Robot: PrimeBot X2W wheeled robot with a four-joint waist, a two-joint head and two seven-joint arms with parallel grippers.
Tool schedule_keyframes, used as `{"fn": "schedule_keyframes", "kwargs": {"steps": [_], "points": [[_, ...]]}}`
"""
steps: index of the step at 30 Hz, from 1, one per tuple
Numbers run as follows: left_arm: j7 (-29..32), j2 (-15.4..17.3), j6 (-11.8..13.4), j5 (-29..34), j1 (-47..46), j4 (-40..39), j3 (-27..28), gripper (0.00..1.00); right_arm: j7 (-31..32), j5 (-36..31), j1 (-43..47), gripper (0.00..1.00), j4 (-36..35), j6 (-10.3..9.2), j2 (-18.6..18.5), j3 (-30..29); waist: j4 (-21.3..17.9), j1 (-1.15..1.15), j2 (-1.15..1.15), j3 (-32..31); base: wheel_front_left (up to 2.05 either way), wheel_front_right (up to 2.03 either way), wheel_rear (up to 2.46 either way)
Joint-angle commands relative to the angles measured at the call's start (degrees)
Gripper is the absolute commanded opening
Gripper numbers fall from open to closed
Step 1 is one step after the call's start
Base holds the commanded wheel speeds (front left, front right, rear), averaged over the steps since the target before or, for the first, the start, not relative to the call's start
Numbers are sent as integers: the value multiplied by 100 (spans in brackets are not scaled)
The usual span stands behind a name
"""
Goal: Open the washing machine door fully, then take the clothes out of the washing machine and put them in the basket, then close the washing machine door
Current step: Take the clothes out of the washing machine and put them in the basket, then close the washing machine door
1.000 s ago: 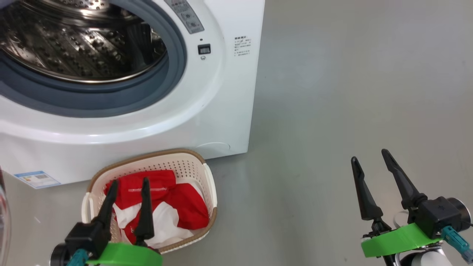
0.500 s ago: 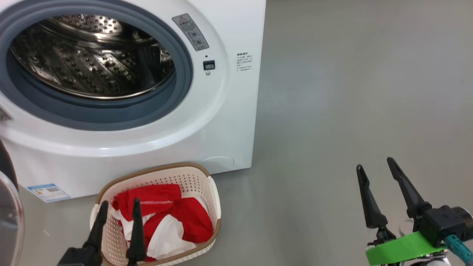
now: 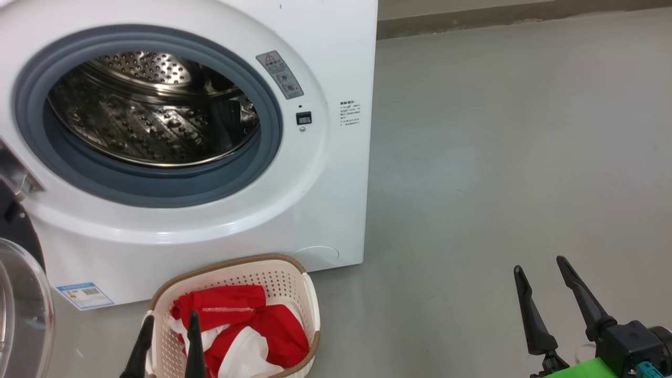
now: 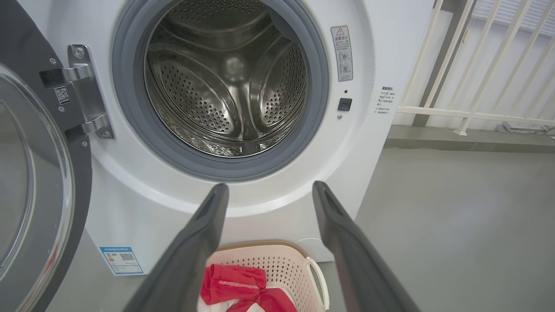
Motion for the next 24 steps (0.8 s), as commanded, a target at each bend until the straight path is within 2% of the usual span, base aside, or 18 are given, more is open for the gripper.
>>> {"fn": "schedule_keyframes", "kwargs": {"steps": [1,24], "points": [[-69,43,41,12,-52,-191,217,100,-37,4,-83,100,-169,35,-79,140,11,0,0,-34,0,0,0],[-70,10,135,-43,84,-411,259,100,-37,-18,-19,100,-220,35,-79,74,19,0,0,-49,-1,1,0]]}}
